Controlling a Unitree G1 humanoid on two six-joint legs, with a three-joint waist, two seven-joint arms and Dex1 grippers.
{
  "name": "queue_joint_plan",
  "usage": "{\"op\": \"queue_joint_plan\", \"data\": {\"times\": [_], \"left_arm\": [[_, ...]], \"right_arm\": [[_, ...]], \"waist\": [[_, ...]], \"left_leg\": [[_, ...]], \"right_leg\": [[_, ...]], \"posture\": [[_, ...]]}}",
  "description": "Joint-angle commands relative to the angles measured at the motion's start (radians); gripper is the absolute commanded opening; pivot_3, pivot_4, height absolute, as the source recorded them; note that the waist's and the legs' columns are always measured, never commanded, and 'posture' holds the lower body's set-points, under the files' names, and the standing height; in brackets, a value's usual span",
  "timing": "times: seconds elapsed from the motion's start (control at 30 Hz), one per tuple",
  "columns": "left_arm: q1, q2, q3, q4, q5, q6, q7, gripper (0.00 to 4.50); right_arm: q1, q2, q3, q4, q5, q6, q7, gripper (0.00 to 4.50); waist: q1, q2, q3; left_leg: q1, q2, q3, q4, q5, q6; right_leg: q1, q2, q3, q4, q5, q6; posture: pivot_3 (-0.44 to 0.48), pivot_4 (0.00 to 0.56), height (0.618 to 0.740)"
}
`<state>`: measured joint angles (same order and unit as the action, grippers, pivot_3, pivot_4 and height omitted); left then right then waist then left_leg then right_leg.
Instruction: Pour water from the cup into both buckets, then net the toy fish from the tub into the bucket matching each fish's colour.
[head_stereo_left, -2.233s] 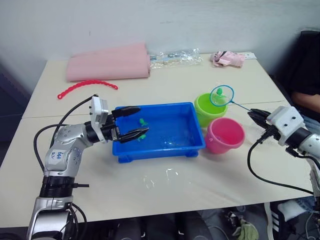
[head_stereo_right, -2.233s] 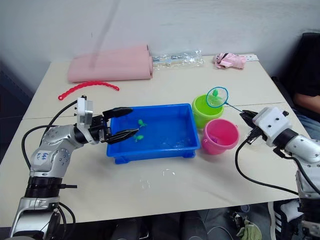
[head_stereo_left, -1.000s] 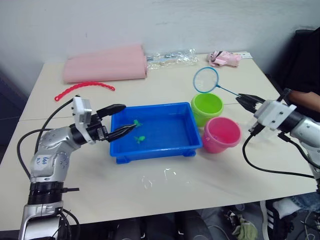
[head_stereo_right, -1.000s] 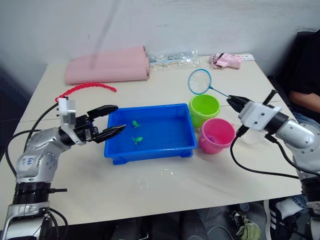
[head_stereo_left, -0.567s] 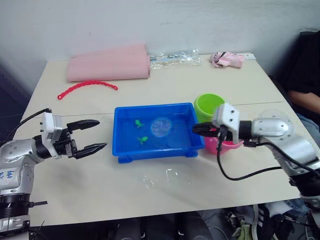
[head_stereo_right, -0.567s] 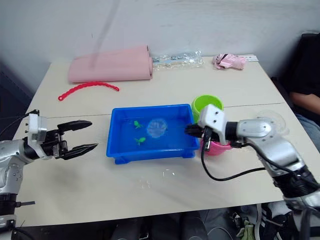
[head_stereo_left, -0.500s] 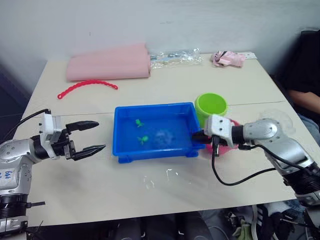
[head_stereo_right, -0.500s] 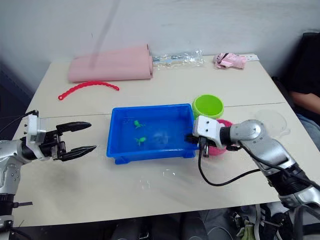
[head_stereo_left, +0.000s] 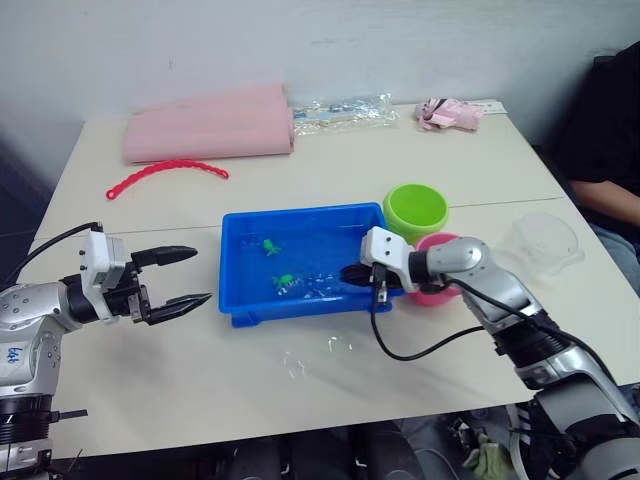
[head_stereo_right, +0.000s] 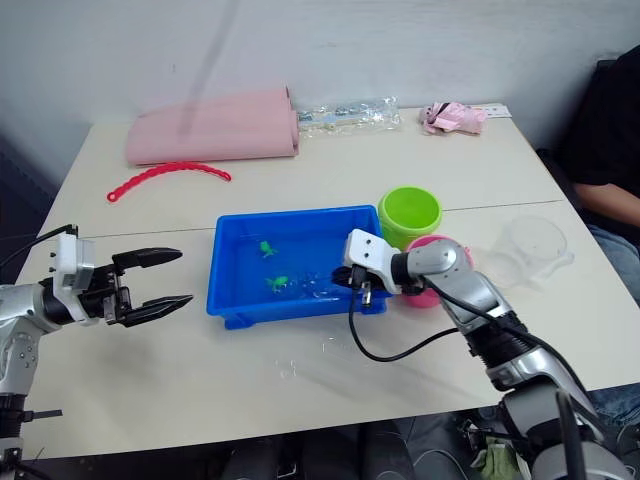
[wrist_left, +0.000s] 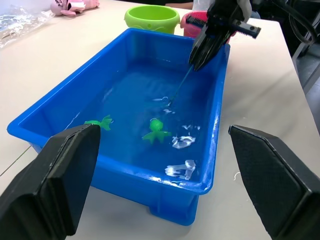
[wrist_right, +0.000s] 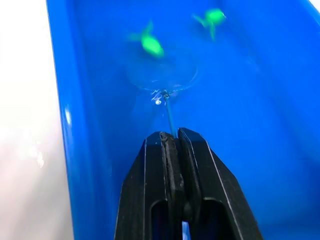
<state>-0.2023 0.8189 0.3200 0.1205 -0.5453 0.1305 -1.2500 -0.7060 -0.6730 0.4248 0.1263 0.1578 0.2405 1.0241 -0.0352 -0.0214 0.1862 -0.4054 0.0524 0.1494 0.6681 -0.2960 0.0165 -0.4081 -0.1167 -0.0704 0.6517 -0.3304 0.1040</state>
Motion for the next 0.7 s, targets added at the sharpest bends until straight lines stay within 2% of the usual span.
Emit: {"op": "queue_joint_plan", "data": {"times": [0.03, 0.13, 0.4, 0.7], "left_arm": [[0.015, -0.020, 0.011, -0.083, -0.014, 0.009, 0.043, 4.47], [-0.002, -0.029, -0.003, -0.105, -0.022, 0.029, 0.058, 4.47], [-0.091, -0.079, -0.068, -0.158, -0.051, 0.118, 0.116, 4.47], [-0.227, -0.204, -0.171, -0.143, -0.053, 0.188, 0.189, 4.47]], "right_arm": [[0.061, 0.107, -0.101, -0.047, 0.151, 0.078, 0.000, 0.00], [0.099, 0.109, -0.161, -0.092, 0.188, 0.095, -0.008, 0.00], [0.243, 0.003, -0.337, -0.246, 0.292, 0.151, 0.017, 0.00], [0.358, -0.039, -0.464, -0.308, 0.318, 0.159, -0.019, 0.00]], "waist": [[0.002, 0.000, 0.000], [0.006, 0.000, 0.000], [0.007, 0.000, 0.000], [0.009, 0.000, 0.000]], "left_leg": [[0.000, 0.000, 0.000, 0.000, 0.000, 0.000], [0.000, 0.000, 0.000, 0.000, 0.000, -0.001], [0.000, 0.000, 0.000, 0.000, 0.000, -0.001], [0.000, 0.000, 0.000, 0.000, 0.000, -0.001]], "right_leg": [[0.000, 0.000, 0.000, 0.000, 0.000, 0.000], [0.000, 0.000, 0.000, 0.001, 0.000, 0.000], [-0.001, 0.000, 0.000, 0.002, 0.000, 0.000], [0.000, 0.001, 0.000, 0.001, 0.000, 0.000]], "posture": [[0.000, 0.150, 0.740], [0.000, 0.150, 0.740], [0.000, 0.150, 0.740], [0.000, 0.150, 0.740]]}}
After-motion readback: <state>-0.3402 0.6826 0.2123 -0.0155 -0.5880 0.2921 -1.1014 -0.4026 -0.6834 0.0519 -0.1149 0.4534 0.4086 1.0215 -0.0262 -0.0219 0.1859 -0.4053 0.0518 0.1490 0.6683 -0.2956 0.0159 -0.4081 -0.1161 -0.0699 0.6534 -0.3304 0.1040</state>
